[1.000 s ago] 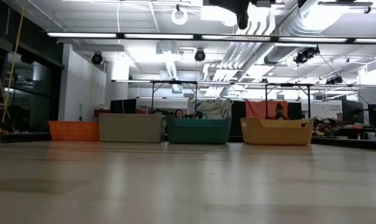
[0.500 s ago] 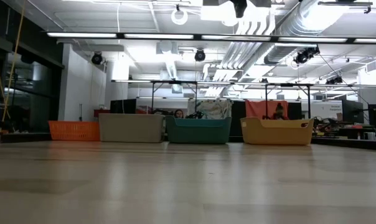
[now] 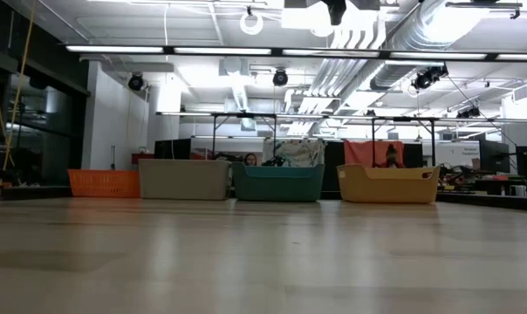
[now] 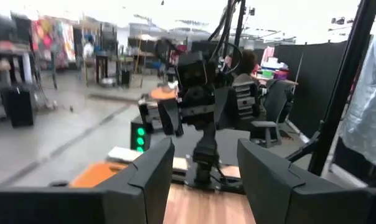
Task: Sort Halloween decoration
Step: Put the violet witch hat into the gray bin
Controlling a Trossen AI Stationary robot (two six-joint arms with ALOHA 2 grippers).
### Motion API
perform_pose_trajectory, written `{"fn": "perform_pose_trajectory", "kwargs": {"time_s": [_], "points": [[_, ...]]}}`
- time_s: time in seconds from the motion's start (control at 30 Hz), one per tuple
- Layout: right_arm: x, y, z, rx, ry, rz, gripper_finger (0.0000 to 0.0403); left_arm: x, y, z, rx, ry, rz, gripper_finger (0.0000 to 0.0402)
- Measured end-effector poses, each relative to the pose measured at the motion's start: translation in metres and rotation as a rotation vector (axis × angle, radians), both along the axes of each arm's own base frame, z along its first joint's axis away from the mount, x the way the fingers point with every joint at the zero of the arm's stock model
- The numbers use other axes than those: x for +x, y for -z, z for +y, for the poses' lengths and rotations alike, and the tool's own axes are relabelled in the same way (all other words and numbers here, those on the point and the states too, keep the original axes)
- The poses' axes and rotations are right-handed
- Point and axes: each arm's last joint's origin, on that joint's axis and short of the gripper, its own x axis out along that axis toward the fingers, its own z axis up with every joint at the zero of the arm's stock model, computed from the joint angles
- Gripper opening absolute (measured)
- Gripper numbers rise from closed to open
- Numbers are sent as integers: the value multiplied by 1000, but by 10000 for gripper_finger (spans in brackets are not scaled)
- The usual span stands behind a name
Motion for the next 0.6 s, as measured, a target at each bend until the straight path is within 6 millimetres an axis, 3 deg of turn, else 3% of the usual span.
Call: {"fn": "perform_pose_trajectory", "kwargs": {"time_s": [0.13, 0.33, 0.6], "points": [[0, 0, 0, 0, 0, 0, 216, -1, 11, -3, -53, 33, 121, 168], [0, 1, 0, 3, 10, 15, 216, -6, 35, -29, -137, 141, 534, 168], [0, 8, -2, 23, 63, 78, 216, -23, 75, -100, -318, 338, 1019, 168]]}}
